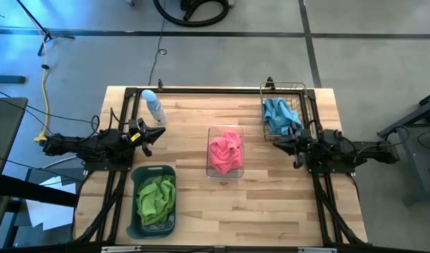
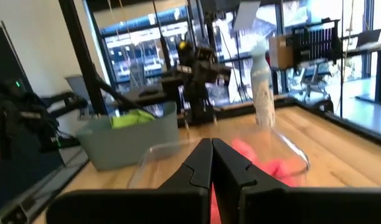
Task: Sort microfiber towel by color & place in baskets
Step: Return to Home Position
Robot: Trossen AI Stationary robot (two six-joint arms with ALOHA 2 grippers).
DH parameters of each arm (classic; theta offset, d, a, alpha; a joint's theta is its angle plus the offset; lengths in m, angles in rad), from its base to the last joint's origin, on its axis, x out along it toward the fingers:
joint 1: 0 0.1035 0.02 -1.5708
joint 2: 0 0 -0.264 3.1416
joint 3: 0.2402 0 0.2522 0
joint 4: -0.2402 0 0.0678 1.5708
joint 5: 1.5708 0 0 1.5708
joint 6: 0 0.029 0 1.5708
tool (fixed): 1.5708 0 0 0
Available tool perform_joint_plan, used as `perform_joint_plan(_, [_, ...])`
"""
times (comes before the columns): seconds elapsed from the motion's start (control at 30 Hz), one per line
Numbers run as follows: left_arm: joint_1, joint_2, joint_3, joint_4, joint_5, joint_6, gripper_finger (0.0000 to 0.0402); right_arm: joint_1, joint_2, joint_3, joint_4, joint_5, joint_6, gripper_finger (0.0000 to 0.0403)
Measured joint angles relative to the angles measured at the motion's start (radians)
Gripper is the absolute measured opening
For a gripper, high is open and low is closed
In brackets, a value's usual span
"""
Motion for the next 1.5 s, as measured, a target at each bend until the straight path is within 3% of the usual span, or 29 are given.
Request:
perform_joint_plan(0.3, [0.000, 0.000, 0.000, 0.000, 0.000, 0.000, 0.0000, 0.000, 0.001, 0.001, -0.095, 0.000, 0.166, 0.0000])
perform_joint_plan(1.5, [-0.003, 0.008, 0.001, 0.002, 0.000, 0.000, 0.0000, 0.011, 0.008, 0.002, -0.095, 0.002, 0.166, 0.0000])
